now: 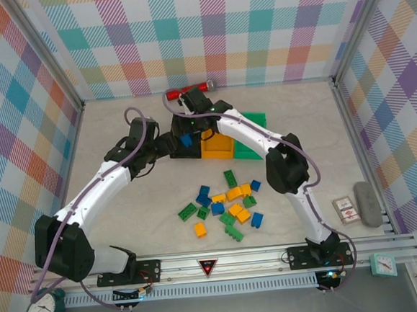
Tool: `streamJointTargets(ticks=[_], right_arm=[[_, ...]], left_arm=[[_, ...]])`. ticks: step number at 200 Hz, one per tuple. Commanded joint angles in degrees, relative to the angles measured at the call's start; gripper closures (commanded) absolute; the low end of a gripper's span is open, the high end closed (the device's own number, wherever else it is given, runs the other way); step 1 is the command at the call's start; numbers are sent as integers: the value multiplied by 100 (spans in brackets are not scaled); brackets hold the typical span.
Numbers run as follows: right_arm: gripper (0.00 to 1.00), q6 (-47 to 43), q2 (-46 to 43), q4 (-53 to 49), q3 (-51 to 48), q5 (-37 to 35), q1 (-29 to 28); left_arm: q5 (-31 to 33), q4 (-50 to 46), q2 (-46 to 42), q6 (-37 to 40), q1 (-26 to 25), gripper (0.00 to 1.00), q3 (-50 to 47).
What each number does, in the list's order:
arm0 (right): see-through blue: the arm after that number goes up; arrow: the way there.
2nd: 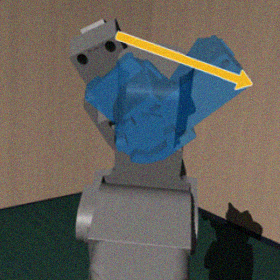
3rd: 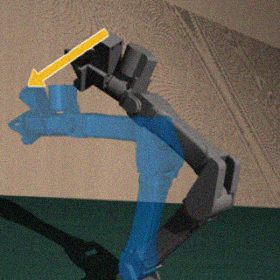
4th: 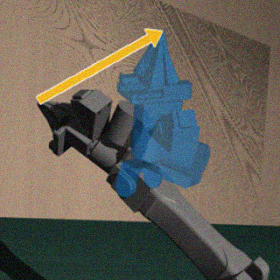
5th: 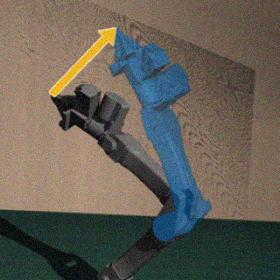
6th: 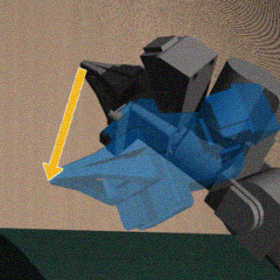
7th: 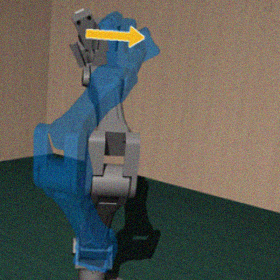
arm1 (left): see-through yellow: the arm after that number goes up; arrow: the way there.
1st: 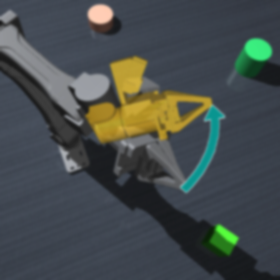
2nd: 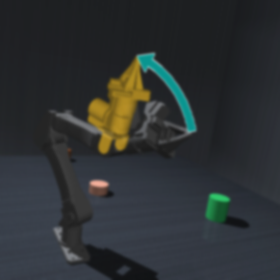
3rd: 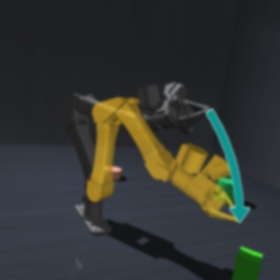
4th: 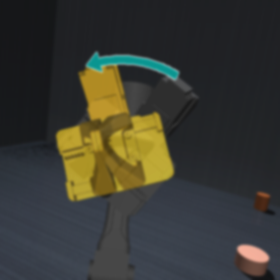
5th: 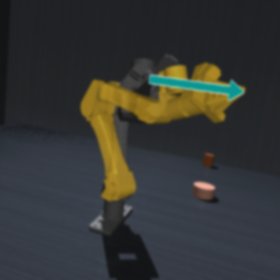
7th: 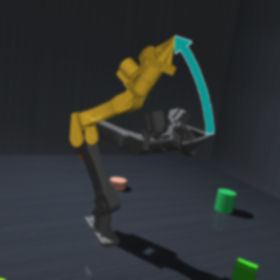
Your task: Sort the legos into containers by color
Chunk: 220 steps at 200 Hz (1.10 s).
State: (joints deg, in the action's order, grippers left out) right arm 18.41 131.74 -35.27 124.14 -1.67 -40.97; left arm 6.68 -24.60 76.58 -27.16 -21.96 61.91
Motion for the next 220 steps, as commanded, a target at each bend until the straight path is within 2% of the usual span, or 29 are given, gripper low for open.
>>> streamJointTargets(ticks=[1,20,69,97,125,147,190,220], right_arm=[[26,-158,2,-502,324,110,-53],[26,-193,-306,-330,-142,3,-139],[28,-106,-1942,504,-2763,-194,-271],[29,-14,-2756,519,-4070,-476,-271],[29,59,-3070,488,-4977,-734,-264],[29,121,-3003,535,-5381,-922,-267],[30,240,-2733,599,-5576,-1063,-295],[43,303,-2482,706,-5554,-946,-332]], left_arm=[[355,-386,-301,172,86,30,99],[439,-431,-381,213,104,30,51],[411,-204,-254,221,128,30,-65],[217,37,-118,185,130,30,-72],[1,336,-28,94,130,30,-182],[53,403,64,71,132,30,-197],[-70,353,126,56,135,31,-139],[19,394,105,48,139,31,-239]])
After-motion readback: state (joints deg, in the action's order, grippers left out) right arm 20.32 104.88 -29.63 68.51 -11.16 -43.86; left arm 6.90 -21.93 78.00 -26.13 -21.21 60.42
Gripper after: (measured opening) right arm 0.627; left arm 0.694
